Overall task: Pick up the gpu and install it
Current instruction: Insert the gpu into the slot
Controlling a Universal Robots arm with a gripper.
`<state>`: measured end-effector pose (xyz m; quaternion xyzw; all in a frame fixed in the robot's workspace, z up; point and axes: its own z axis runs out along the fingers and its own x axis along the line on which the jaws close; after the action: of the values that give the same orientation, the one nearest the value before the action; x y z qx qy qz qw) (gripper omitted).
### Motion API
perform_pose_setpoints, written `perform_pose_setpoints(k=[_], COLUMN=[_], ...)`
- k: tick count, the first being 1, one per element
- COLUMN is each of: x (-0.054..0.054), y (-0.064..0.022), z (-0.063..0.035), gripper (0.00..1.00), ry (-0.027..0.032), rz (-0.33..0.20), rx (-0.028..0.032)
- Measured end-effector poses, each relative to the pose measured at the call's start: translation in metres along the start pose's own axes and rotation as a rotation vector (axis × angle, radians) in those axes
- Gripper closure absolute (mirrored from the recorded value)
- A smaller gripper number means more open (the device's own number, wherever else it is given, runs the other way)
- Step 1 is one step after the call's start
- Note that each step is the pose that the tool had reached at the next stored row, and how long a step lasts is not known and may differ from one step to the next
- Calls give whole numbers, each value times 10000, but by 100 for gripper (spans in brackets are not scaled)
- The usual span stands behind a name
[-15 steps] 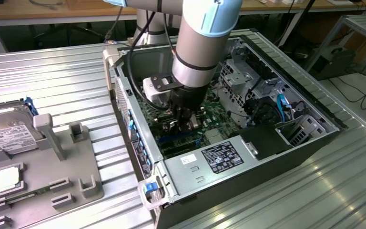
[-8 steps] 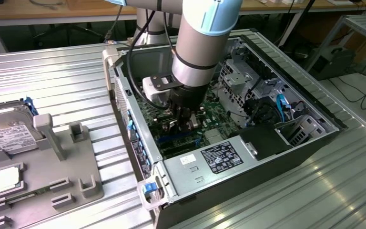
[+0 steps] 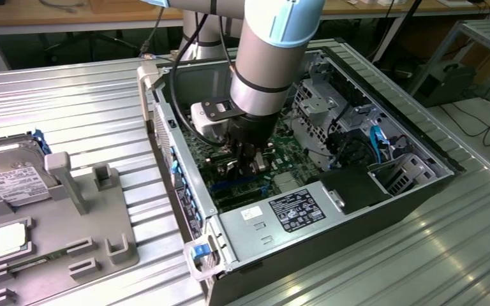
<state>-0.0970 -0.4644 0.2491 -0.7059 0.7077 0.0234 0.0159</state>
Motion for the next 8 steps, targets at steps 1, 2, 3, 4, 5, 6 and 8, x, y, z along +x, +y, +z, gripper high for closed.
perform_pose_setpoints(k=[1,2,3,4,5,6,8], x=[0,0,0,0,1,1,2], y=[0,0,0,0,0,0,0], z=[0,1,1,1,1,3,13], gripper=[72,72,72,72,72,72,72], ry=[-1,-2,-2,-2,0,0,0], rz=[2,3,4,4,4,4,3], rx=[0,1,1,1,1,0,1])
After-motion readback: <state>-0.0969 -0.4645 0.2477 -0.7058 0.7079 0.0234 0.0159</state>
